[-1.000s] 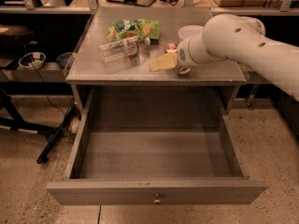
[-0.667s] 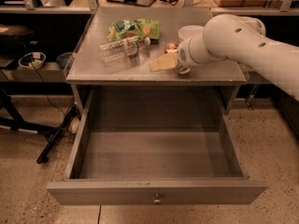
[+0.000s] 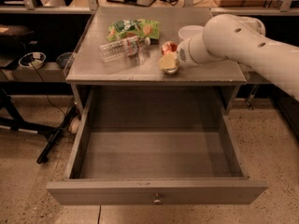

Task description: Place coke can into top drawer

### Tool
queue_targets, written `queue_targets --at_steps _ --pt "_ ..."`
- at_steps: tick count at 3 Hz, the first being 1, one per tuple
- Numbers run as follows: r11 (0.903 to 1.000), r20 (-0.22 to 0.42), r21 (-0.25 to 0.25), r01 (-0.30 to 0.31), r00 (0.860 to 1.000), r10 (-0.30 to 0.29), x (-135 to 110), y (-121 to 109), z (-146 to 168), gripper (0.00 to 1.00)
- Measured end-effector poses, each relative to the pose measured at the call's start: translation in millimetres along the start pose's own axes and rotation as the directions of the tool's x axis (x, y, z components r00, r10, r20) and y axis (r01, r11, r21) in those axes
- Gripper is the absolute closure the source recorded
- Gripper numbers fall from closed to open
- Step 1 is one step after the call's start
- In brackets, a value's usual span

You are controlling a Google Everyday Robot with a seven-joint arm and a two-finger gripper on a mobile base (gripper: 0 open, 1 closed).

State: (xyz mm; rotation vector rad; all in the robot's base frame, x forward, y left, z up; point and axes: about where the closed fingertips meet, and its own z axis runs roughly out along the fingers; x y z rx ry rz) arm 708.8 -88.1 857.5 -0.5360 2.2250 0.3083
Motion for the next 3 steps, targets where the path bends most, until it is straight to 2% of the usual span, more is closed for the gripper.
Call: queue_targets --at_steps 2,3 --pt "1.0 0.0 0.0 0.0 1.0 0.0 0.0 0.0 0.0 0.93" --pt "1.0 0.0 0.0 0.0 1.0 0.0 0.0 0.1 0.0 1.0"
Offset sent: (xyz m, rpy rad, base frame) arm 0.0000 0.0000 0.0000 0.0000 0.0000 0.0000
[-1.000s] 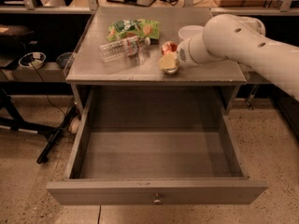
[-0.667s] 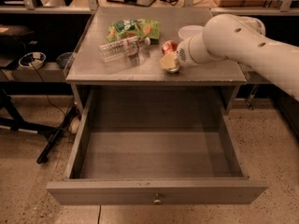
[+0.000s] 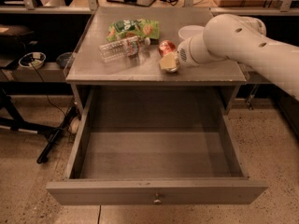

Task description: Place coke can into top drawer

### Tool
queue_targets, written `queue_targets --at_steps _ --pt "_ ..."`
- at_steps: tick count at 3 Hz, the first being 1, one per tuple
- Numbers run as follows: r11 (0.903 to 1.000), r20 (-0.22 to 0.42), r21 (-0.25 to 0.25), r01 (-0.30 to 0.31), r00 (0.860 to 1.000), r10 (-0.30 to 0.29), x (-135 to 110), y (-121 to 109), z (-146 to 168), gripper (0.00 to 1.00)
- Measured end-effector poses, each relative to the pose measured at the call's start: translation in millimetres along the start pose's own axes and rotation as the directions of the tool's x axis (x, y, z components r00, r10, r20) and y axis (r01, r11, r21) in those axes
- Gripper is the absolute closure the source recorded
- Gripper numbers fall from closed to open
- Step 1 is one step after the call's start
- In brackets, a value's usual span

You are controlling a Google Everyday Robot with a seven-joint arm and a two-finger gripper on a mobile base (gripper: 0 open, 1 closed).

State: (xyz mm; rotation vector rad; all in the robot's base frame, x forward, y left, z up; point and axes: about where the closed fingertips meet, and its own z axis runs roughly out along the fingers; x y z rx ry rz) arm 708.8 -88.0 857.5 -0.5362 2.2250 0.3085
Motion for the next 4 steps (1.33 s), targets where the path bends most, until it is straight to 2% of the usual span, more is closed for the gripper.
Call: queue_targets --at_steps 1,2,3,4 --pt "0.9983 0.016 -0.055 0.021 1.0 -0.02 -2.3 4.8 -2.4 1.0" --pt "0.9794 0.059 -0.2 0.026 0.998 -0.015 -9.6 12.7 -13.9 1.0" --pt "0.9404 0.109 -0.327 0.093 0.992 -0.06 -18.3 17.1 -29.9 1.0" --pt "0.8712 0.166 -0.457 0.181 0.979 -0.116 -24.9 24.4 -43.4 1.0"
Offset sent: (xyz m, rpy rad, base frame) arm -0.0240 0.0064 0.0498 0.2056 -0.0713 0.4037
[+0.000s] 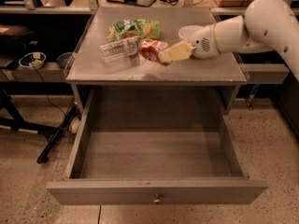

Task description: Place coke can into top drawer

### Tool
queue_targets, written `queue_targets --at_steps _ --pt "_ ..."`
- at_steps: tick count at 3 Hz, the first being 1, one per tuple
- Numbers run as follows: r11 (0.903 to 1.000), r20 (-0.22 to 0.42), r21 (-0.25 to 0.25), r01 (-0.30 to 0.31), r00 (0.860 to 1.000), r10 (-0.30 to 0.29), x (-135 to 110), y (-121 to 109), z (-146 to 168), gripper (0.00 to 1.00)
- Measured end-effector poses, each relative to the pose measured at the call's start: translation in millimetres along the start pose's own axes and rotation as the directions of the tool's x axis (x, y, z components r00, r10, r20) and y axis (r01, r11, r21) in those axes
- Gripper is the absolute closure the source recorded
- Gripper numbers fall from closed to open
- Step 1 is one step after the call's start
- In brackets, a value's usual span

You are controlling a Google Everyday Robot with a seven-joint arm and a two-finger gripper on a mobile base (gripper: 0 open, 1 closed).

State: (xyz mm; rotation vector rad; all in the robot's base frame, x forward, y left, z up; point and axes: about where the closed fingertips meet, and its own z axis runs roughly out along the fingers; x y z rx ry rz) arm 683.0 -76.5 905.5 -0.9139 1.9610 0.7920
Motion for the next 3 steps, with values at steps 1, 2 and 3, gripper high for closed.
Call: queue_targets --at_steps 1,2,3 --pt "0.9874 0.027 -0.149 0.054 0.998 -0.051 -5.7 8.8 -6.7 1.0" --pt "0.9564 0.056 -0.278 0.09 0.995 -0.077 -4.7 18.0 -18.9 1.0" --pt "0.9565 0.068 -0.258 0.137 0.99 -0.123 -4.3 23.5 -55.2 1.0"
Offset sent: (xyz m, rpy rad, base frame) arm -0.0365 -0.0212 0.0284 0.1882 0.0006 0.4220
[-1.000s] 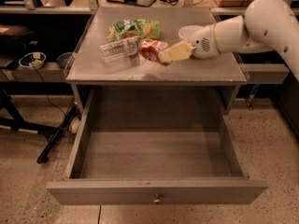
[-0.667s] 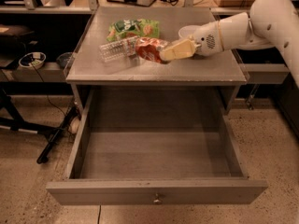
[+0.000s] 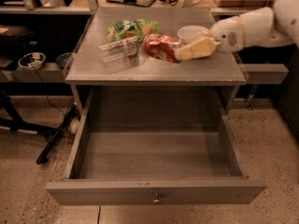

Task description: Place coke can into top drawer

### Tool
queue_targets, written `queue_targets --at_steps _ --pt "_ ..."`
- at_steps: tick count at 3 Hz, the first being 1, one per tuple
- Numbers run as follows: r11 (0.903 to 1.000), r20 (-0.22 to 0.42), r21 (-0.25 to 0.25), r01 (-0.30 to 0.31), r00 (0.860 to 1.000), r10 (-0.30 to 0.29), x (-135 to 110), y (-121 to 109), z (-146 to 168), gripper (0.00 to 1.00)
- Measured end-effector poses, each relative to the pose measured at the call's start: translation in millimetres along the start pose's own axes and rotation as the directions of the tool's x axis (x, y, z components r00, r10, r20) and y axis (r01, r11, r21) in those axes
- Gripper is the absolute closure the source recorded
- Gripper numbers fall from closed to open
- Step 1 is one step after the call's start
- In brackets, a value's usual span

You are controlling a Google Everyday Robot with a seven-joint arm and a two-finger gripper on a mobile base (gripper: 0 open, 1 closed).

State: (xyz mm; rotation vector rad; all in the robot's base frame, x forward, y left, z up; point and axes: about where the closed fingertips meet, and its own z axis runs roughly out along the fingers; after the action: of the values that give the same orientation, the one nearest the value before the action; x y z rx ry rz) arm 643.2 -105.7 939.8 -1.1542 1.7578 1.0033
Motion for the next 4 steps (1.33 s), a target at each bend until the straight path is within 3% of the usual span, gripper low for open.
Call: queue_targets --at_steps 1,2,3,4 --pt "0.986 -0.015 0.167 0.008 1.0 -0.005 8.5 15.0 -40.5 1.0" --pt "0.9388 -0.024 0.344 -0.026 0.999 0.036 24.5 27.0 -65.7 1.0" --pt "0.9281 -0.02 0.369 -0.051 0.998 0.063 44.1 20.2 -52.8 1.0" --pt "0.9281 -0.02 0.369 -0.051 0.998 0.063 44.1 20.3 -52.8 1.0"
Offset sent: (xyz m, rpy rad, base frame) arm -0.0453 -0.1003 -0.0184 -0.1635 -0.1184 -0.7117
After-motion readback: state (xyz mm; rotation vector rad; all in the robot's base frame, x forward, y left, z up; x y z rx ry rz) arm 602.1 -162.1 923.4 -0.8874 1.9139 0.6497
